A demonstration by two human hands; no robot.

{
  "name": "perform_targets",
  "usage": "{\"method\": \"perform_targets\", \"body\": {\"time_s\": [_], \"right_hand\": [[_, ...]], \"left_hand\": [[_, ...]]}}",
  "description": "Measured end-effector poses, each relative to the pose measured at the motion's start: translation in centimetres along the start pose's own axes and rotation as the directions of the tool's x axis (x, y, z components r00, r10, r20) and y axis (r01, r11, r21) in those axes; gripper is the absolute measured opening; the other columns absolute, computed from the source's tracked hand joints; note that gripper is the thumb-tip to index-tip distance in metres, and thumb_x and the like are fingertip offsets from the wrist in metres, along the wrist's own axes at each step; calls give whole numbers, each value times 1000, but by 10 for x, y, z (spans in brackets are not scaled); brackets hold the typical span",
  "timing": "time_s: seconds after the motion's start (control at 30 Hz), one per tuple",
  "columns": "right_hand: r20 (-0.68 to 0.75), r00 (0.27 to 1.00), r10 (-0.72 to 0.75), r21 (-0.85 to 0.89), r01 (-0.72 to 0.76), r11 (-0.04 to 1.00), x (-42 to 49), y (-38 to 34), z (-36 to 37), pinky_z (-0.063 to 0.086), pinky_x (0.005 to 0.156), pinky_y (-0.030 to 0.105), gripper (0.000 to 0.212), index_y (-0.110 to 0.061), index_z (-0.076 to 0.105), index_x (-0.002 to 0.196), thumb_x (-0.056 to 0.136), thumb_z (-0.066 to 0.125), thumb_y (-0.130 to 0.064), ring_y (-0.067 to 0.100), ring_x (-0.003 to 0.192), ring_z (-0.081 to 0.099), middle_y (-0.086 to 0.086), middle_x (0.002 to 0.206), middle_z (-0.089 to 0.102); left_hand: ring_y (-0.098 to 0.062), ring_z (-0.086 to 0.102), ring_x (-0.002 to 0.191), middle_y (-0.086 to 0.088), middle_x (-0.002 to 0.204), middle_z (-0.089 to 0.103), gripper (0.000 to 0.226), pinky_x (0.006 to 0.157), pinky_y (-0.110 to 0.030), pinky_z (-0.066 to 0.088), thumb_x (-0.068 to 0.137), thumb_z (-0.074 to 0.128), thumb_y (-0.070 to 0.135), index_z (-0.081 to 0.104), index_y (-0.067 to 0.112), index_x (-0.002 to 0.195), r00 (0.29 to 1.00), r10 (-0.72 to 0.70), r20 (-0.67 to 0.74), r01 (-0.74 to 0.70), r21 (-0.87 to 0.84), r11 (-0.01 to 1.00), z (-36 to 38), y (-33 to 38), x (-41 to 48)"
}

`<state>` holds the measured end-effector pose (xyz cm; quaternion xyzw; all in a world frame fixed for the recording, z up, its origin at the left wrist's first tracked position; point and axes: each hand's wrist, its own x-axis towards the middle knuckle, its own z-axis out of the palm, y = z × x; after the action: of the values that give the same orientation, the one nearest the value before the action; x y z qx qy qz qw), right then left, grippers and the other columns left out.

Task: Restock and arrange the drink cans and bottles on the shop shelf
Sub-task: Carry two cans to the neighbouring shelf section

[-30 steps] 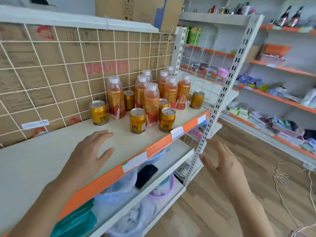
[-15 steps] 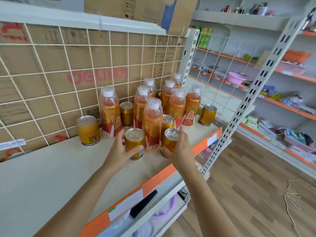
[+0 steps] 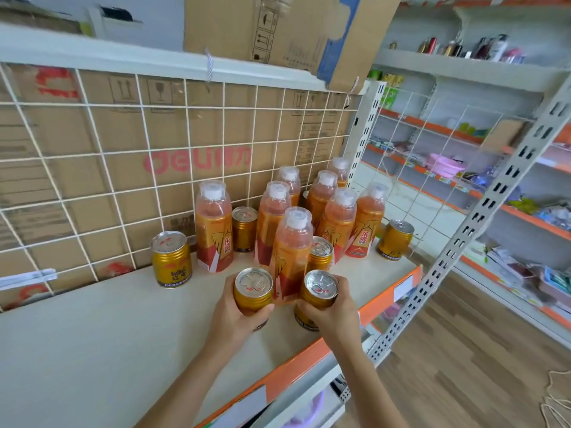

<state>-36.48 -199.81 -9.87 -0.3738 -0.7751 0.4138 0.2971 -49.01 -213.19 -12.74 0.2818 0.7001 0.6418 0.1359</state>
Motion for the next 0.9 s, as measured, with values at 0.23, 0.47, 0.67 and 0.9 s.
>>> {"method": "perform_targets", "body": {"time_s": [0.23,0.47,0.67,0.9], "right_hand": [[200,972,-122,39,117,992,-31,-10,16,51,78,26,67,-29,45,120,65,83,-28,8,93,61,-14,102,62],[333,907,-258,171,211,963,-87,-40,58,43,70,6,69,-28,44,122,65,83,-21,-2,87,58,-25,97,57],[401,834,-380,358,239,902,-156,-87,86,40,71,1,63,-37,44,107,64,84,-13,-20,90,51,-24,96,56],[567,635,-525,505,235,830,-250,-144,123,46,79,16,64,-38,49,106,57,87,-21,-10,92,56,-23,95,62]], "left_hand": [[-11,57,104,8,111,60,77,78,-7,42,53,82,37,45,26,119,997,-2,-79,7,64,998,-37,1,-45],[18,55,84,13,97,60,61,67,1,38,60,87,14,47,31,103,957,-1,-290,43,139,989,-97,14,-102],[12,57,79,8,94,62,62,62,-1,41,57,86,7,49,28,102,827,25,-562,65,138,988,-172,41,-183],[11,59,81,13,92,63,68,66,-4,42,44,81,40,51,30,104,657,121,-744,41,196,980,-254,86,-307]]}}
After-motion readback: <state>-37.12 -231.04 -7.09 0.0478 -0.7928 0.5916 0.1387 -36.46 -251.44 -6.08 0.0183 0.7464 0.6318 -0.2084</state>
